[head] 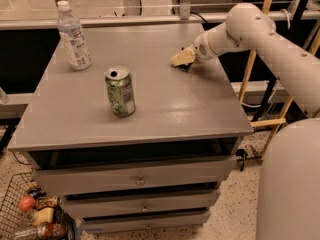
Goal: Pick rxbar blueberry
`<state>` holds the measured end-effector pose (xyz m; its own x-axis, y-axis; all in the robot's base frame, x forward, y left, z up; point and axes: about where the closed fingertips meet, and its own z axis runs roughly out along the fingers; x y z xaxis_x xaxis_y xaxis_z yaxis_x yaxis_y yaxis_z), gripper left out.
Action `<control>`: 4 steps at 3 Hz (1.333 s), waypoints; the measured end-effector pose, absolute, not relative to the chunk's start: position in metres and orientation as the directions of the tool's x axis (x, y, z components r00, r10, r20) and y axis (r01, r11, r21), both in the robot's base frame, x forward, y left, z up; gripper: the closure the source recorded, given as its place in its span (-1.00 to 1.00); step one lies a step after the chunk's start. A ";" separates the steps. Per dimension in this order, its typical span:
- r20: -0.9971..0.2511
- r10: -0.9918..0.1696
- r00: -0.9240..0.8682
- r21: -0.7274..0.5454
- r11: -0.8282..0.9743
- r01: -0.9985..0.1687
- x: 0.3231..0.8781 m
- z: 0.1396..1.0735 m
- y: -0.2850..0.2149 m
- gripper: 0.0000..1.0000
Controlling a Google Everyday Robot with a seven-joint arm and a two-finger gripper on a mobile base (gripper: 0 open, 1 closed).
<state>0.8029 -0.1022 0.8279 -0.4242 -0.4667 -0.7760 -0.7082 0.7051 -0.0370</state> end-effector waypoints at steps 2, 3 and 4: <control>-0.776 -0.467 -0.424 -0.037 0.705 -0.708 0.803 0.828 -0.102 1.00; -0.827 -0.469 -0.311 -0.090 0.655 -0.750 0.802 0.874 -0.093 1.00; -0.879 -0.457 -0.134 -0.181 0.580 -0.794 0.798 0.944 -0.081 1.00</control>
Offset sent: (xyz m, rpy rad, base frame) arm -0.0104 0.0260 0.1671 0.1139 -0.3497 0.2520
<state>0.7982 -0.0810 0.9442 -0.1338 -0.4571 -0.8793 -0.7945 0.5799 -0.1805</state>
